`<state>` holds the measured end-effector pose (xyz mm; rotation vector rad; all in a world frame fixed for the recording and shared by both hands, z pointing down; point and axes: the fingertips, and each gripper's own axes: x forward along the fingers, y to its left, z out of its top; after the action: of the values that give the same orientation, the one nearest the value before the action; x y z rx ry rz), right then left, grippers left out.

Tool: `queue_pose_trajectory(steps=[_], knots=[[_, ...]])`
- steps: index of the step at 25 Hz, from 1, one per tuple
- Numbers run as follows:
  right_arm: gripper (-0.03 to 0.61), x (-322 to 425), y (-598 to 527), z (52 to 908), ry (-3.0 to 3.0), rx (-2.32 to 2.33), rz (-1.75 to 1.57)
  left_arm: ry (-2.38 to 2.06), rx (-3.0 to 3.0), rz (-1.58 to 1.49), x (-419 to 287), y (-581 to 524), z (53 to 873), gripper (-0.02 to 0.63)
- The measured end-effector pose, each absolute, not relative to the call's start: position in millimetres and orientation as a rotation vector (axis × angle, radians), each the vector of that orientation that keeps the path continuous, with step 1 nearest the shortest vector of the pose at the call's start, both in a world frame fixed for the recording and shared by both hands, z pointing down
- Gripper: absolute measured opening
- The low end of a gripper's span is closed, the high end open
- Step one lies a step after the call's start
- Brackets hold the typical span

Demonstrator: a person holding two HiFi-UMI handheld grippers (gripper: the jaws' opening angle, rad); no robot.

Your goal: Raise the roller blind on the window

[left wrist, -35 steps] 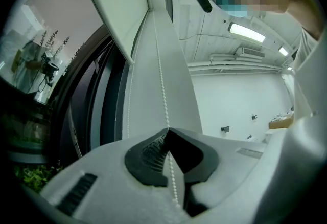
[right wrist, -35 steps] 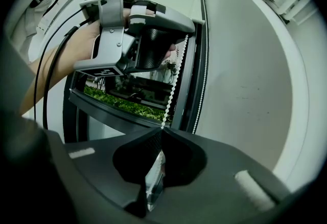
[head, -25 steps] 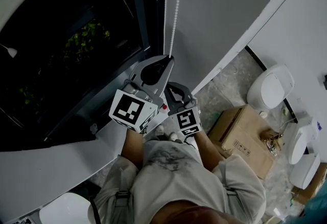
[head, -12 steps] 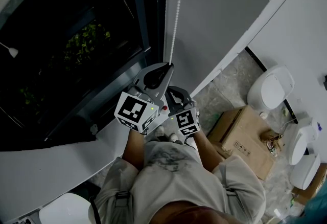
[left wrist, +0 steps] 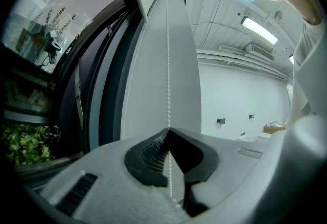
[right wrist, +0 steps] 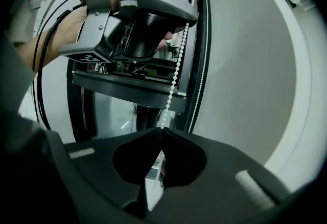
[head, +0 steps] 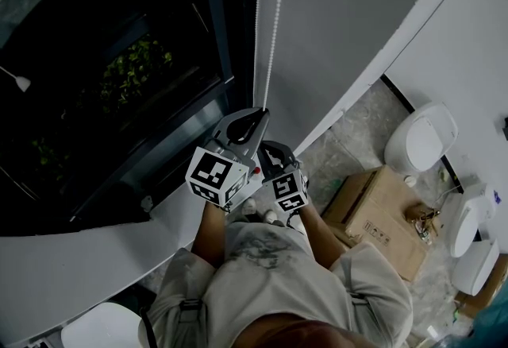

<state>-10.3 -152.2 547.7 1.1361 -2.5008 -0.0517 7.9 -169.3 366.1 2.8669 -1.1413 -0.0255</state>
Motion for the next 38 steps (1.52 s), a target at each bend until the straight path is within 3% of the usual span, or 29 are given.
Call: queue_pose_trajectory(steps=[38], knots=[[0.012,0,-130,654,-2.371,1.034,0.215,-1.067,2.741,0.183,10,-162,474,0.009]])
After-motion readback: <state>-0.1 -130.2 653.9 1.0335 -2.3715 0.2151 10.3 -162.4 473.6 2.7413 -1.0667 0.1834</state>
